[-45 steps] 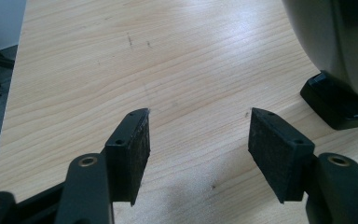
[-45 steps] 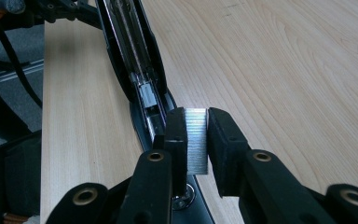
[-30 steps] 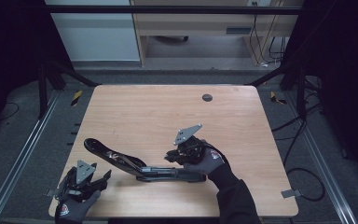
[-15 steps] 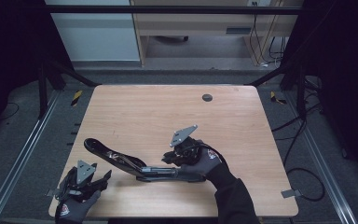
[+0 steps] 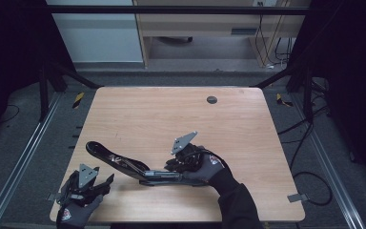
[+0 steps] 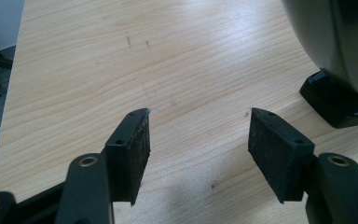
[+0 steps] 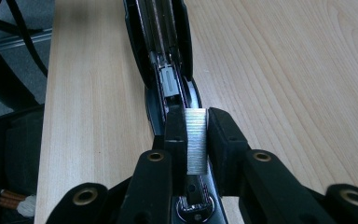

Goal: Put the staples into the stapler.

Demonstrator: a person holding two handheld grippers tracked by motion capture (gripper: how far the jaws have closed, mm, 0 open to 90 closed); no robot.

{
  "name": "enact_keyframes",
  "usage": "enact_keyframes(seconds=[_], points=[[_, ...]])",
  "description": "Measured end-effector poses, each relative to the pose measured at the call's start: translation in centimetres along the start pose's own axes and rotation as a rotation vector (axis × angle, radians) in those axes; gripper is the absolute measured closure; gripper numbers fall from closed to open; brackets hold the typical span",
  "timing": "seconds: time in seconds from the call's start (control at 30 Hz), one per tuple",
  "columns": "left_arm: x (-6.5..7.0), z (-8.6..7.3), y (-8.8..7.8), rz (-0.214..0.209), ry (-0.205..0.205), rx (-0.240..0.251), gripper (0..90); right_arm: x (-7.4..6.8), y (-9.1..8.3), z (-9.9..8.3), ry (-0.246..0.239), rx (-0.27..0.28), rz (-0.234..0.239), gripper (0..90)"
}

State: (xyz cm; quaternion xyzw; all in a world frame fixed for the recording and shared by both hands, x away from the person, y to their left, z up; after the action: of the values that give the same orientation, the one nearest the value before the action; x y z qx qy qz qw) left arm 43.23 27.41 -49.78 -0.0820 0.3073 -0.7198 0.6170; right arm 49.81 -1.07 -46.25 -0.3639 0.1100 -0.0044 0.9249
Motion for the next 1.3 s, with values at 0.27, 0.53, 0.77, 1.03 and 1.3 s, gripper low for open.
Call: enact_keyframes(seconds=[0.27, 0.53, 0.77, 1.03, 1.3], points=[[0.0, 0.0, 0.0, 0.001, 0.000, 0.000, 38.6, 0.0, 0.6, -0.1, -0.008, -0.024, 0.014, 78.6], [0.0, 0.0, 0.0, 0.001, 0.000, 0.000, 38.6, 0.0, 1.1, -0.2, -0.016, -0.044, 0.023, 78.7], [0.0, 0.0, 0.0, 0.000, 0.001, 0.001, 38.5, 0.0, 1.5, -0.2, -0.024, -0.063, 0.025, 78.6], [0.0, 0.0, 0.0, 0.000, 0.001, -0.001, 38.6, 0.1, 1.7, -0.4, -0.033, -0.079, 0.022, 78.7], [0.0, 0.0, 0.1, -0.001, 0.001, -0.004, 38.6, 0.2, 1.7, -0.5, -0.049, -0.085, 0.023, 78.7]])
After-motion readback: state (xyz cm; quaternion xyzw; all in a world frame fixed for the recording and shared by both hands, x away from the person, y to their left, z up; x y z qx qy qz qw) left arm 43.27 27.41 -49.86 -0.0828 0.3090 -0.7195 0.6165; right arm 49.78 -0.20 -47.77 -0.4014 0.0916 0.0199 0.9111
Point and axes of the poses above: each handheld gripper's, and its own axes: y roughly forward along the jaws, z roughly out of its top, x roughly to its right, the point moved 5 cm from there along y, roughly forward along the jaws, and after that the axes turned 12 degrees about z, right-handed, at the moved point
